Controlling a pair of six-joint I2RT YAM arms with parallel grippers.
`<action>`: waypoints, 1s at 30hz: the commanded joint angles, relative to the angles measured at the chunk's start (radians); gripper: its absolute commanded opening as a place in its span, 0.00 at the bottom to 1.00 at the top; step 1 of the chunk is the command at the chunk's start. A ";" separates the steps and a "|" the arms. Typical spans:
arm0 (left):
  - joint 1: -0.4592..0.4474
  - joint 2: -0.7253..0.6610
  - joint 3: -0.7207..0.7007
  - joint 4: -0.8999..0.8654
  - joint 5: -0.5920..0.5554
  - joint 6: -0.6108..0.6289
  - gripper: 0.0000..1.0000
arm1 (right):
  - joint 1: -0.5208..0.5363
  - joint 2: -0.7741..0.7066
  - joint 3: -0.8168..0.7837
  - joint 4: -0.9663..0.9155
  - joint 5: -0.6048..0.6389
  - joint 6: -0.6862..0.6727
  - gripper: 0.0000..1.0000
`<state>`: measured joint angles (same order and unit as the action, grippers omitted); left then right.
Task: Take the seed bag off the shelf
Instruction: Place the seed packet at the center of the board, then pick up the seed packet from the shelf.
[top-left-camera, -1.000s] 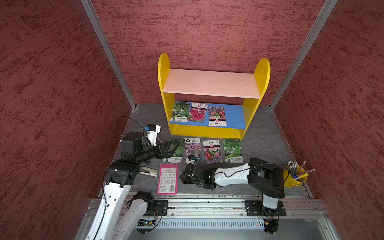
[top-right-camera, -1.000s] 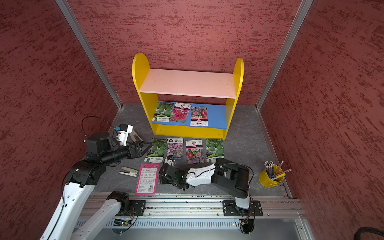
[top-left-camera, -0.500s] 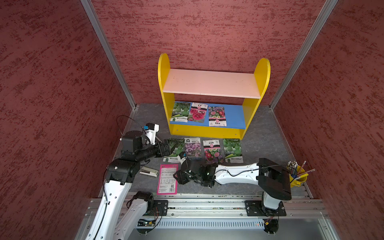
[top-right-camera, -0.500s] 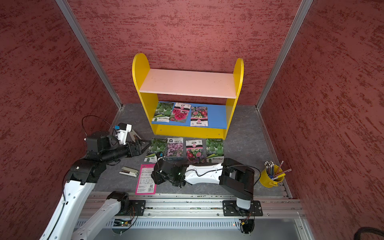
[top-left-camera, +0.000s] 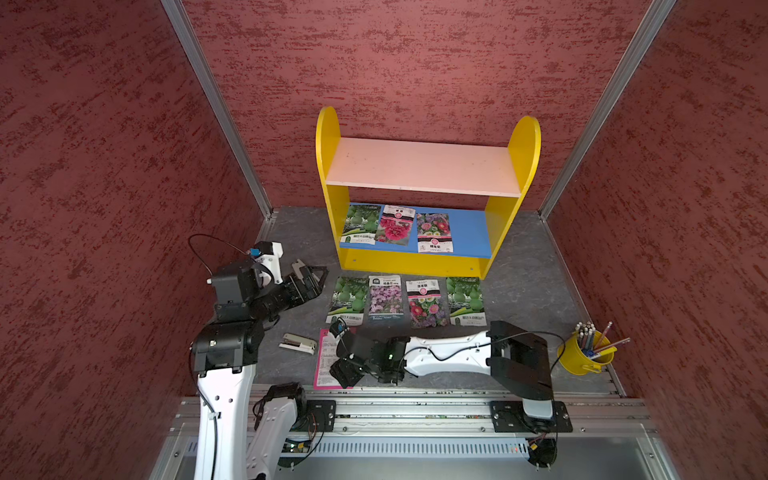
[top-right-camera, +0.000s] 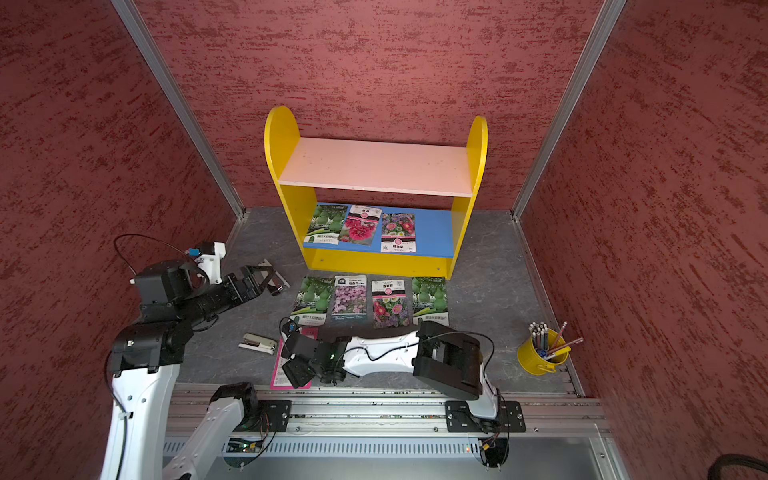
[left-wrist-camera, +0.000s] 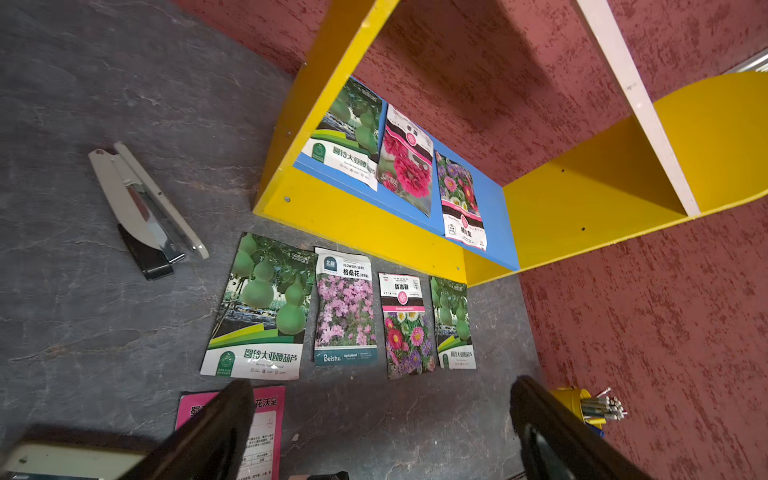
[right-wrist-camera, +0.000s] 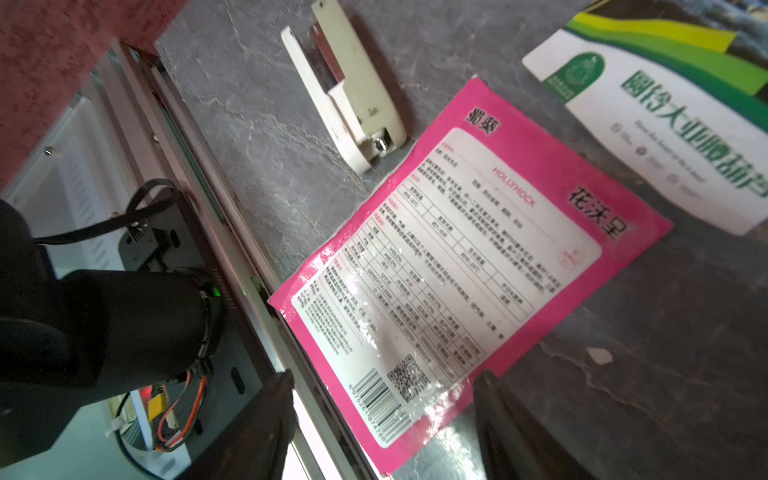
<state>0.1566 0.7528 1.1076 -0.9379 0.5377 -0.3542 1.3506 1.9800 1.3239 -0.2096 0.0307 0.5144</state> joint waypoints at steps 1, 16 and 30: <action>0.062 -0.005 0.014 -0.024 0.066 0.026 1.00 | 0.017 0.031 0.051 -0.064 0.025 -0.060 0.75; 0.133 -0.010 -0.002 0.011 0.131 0.001 1.00 | 0.058 0.144 0.208 -0.211 0.127 -0.175 0.78; 0.133 -0.014 -0.011 0.019 0.146 0.000 1.00 | 0.051 0.204 0.247 -0.241 0.173 -0.163 0.78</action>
<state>0.2813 0.7517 1.1053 -0.9421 0.6678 -0.3511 1.4044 2.1593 1.5406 -0.4255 0.1658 0.3511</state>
